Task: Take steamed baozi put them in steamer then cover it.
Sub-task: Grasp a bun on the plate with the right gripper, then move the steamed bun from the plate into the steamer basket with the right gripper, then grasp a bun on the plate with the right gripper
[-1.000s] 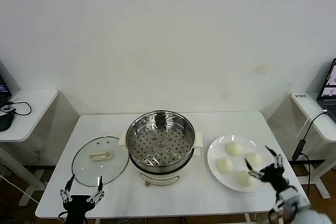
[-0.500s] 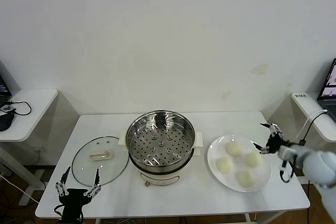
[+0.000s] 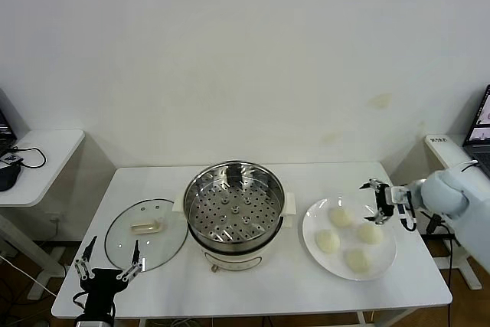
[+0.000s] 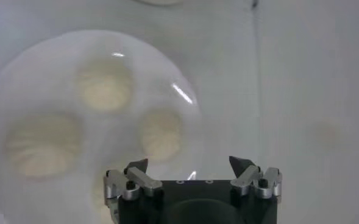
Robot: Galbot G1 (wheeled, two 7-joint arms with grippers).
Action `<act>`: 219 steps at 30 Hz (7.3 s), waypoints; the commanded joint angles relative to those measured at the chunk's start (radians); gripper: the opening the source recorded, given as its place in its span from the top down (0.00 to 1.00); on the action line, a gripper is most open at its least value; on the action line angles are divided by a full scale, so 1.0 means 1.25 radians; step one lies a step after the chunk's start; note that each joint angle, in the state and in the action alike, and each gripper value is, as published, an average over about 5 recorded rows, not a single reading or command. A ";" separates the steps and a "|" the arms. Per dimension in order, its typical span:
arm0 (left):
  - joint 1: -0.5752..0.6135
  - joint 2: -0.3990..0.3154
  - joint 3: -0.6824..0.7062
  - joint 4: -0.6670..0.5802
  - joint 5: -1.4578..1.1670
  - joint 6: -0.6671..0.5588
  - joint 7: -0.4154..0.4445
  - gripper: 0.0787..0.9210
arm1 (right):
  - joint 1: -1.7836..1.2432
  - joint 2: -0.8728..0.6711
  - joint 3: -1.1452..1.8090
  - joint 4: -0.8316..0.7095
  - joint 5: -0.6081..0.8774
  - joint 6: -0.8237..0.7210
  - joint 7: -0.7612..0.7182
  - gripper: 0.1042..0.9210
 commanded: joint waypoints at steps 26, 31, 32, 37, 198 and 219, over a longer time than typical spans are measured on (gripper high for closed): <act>-0.003 -0.006 -0.025 0.015 0.012 -0.010 -0.003 0.12 | 0.139 0.191 -0.182 -0.209 -0.024 -0.019 0.005 0.15; -0.002 -0.006 -0.029 0.017 0.012 -0.013 -0.005 0.12 | 0.135 0.208 -0.178 -0.225 -0.038 -0.024 0.006 0.22; -0.001 -0.006 -0.029 0.018 0.012 -0.013 -0.005 0.12 | 0.135 0.209 -0.177 -0.227 -0.040 -0.026 0.006 0.24; 0.001 -0.007 -0.032 0.019 0.012 -0.015 -0.006 0.12 | 0.133 0.214 -0.179 -0.231 -0.044 -0.029 0.004 0.29; -0.072 0.018 -0.037 0.060 -0.037 -0.007 -0.001 0.12 | 0.277 0.101 -0.499 0.036 0.208 -0.207 0.046 0.12; -0.075 0.018 -0.036 0.068 -0.034 -0.009 -0.001 0.12 | 0.235 0.139 -0.449 0.000 0.186 -0.214 0.046 0.38</act>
